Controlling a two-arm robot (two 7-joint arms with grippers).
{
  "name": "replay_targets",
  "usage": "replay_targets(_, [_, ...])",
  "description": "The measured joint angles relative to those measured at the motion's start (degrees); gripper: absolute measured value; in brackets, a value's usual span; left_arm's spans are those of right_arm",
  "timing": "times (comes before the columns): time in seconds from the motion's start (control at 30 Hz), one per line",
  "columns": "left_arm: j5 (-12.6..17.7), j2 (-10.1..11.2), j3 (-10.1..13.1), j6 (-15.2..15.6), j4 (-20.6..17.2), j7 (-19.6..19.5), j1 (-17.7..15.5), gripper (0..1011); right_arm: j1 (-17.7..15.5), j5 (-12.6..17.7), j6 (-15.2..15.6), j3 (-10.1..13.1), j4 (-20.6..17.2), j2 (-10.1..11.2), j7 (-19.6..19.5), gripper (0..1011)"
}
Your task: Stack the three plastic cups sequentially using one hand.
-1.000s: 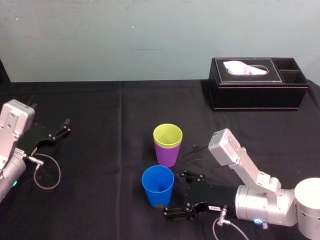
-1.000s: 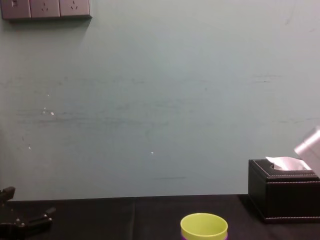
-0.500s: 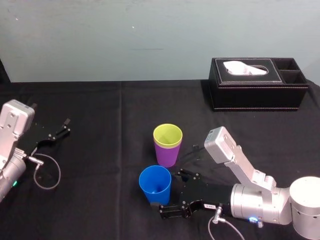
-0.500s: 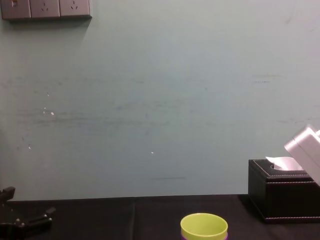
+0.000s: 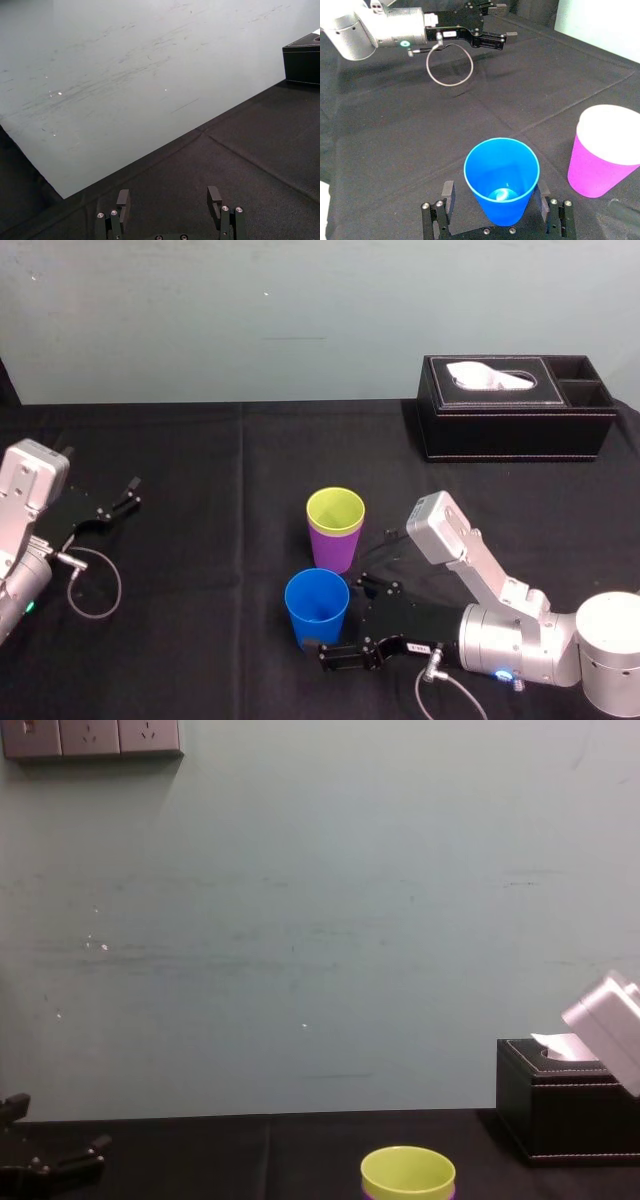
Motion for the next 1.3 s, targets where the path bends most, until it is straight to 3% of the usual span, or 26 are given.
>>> replay_targets(0.63, [0.00, 0.00, 0.00, 0.00, 0.00, 0.00, 0.00, 1010, 0.68, -1.66, -0.13, -0.19, 1.42, -1.56, -0.75, 1004])
replay_targets(1.3, [0.00, 0.00, 0.00, 0.00, 0.00, 0.00, 0.00, 1010, 0.64, -1.60, -0.14, -0.16, 1.34, -1.45, -0.69, 997])
